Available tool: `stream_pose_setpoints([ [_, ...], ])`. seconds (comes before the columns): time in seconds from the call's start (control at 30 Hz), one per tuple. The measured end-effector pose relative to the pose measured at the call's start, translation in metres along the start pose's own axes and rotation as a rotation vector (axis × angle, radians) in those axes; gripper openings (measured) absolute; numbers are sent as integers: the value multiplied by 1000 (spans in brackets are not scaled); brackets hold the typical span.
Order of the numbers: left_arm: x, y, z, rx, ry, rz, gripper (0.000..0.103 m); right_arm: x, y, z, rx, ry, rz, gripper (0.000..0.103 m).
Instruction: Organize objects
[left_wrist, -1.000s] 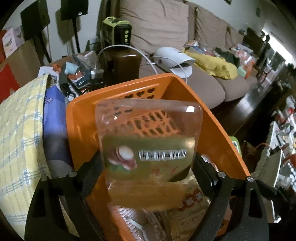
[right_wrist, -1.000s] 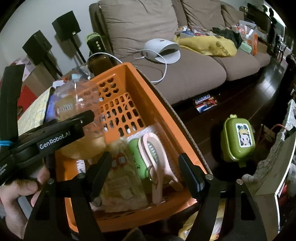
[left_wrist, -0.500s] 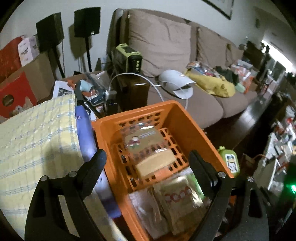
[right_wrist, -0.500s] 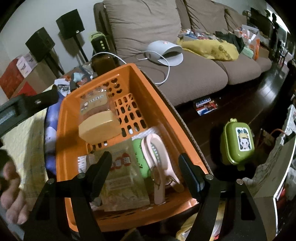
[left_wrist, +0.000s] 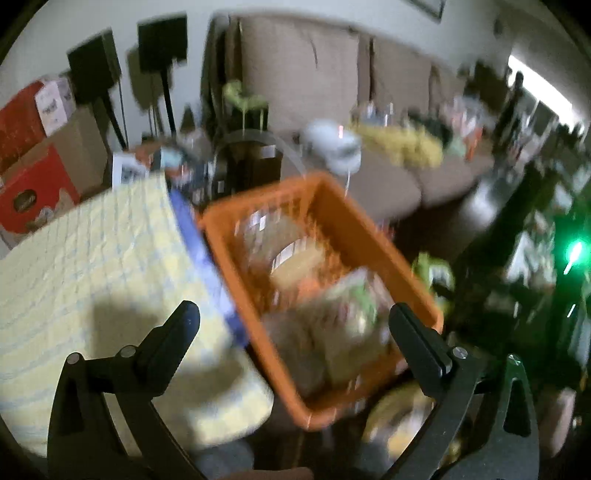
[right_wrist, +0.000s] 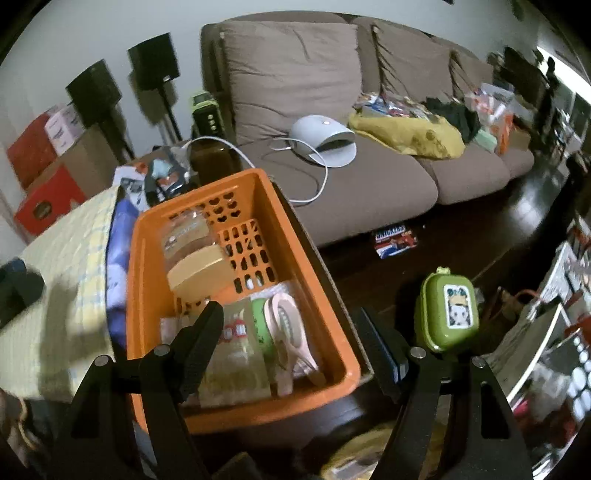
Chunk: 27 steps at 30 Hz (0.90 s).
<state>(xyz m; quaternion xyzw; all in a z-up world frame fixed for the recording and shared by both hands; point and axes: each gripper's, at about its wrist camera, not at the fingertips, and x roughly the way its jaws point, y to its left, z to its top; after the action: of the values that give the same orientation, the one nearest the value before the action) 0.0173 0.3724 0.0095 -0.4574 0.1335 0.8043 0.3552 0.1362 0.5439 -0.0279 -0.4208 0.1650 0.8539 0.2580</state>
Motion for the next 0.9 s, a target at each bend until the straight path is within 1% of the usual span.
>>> stream_pose_setpoints([
  [0.03, -4, 2, -5, -7, 8, 1, 102, -4, 0, 0, -7, 8, 0, 76],
  [0.1, -13, 9, -14, -20, -2, 6, 102, -15, 0, 0, -16, 10, -4, 76],
  [0.23, -27, 18, -23, -5, -28, 46, 102, -39, 14, -4, -64, -6, 16, 76],
  [0.3, -32, 25, -30, -2, -29, 21, 102, -50, 21, -8, -89, -9, 28, 77],
  [0.37, -38, 32, -36, -2, -30, -7, 102, -58, 30, -13, -115, -12, 13, 77],
  [0.57, -59, 36, -51, 21, -54, 3, 102, -78, 47, -31, -151, -16, -3, 78],
  [0.67, -71, 38, -51, 24, -89, 13, 102, -87, 55, -40, -174, -19, -10, 78],
  [0.73, -81, 40, -51, 16, -145, 23, 102, -95, 59, -45, -185, -18, 8, 78],
  [0.77, -84, 40, -51, 13, -165, 25, 102, -101, 63, -48, -198, -24, 41, 79],
  [0.83, -86, 40, -50, 23, -165, 9, 102, -112, 65, -50, -212, -39, 73, 79],
  [0.9, -88, 39, -50, 36, -171, 8, 102, -119, 68, -50, -214, -59, 72, 80],
])
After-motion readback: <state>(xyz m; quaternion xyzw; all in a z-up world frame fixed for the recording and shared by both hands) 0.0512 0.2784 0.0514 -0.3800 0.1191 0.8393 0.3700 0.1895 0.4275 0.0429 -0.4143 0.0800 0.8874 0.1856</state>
